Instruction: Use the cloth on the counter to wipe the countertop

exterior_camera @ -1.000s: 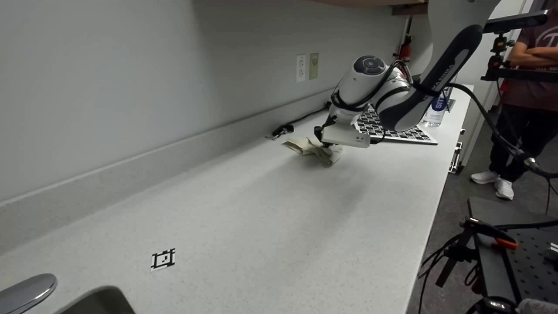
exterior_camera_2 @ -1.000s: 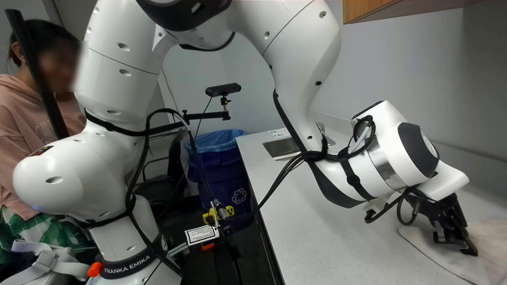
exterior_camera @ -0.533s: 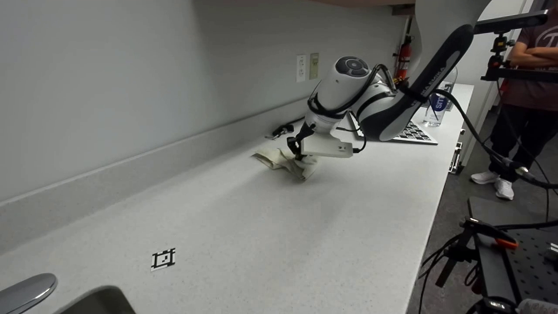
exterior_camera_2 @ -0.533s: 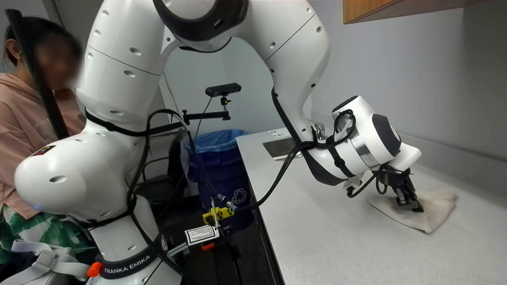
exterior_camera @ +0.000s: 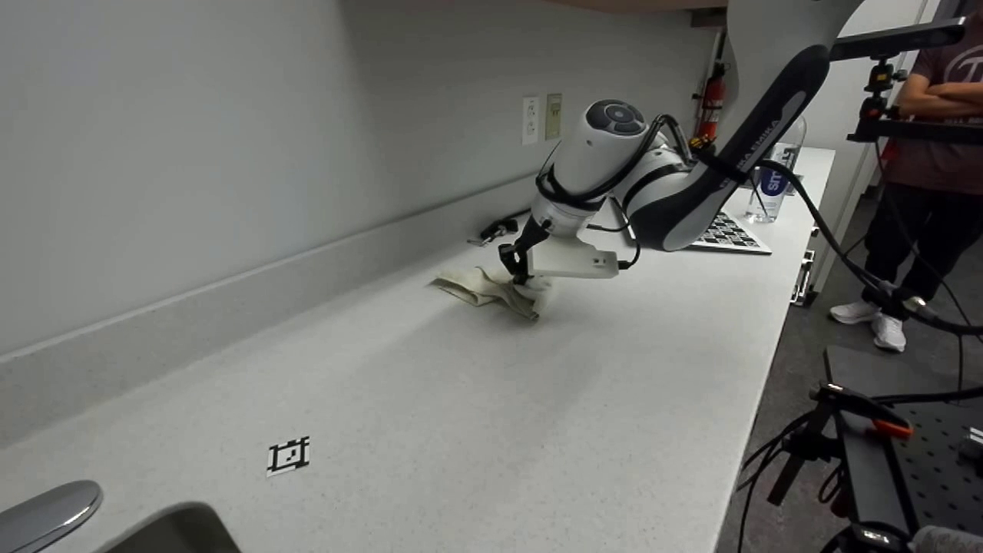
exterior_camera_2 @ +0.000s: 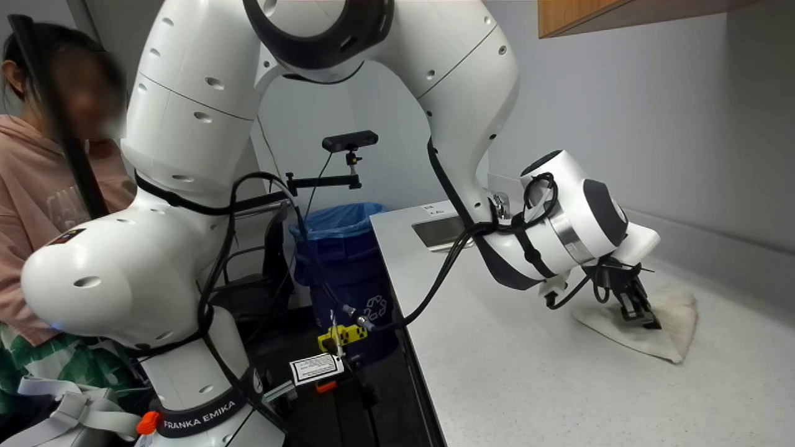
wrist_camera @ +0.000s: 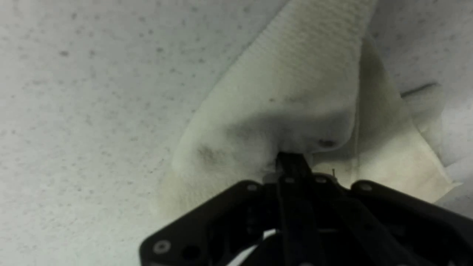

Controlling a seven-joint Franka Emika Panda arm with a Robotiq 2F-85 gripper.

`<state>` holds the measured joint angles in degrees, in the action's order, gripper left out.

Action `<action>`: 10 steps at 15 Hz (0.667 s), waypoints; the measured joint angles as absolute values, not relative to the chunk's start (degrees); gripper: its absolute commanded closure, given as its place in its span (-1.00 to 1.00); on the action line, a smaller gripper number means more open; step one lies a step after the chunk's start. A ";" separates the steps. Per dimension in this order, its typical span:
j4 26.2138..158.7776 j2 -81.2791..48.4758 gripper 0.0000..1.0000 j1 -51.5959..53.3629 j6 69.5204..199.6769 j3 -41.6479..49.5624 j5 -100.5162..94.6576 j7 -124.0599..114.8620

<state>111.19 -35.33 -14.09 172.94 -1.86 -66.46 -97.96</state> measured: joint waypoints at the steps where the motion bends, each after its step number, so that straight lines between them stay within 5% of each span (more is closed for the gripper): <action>1: 111.22 -35.27 1.00 -14.56 172.94 -1.12 -66.46 -98.10; 10: 112.12 -34.69 1.00 -16.47 172.94 8.98 -66.85 -102.25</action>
<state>112.12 -34.69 -16.47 172.94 8.98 -66.85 -102.25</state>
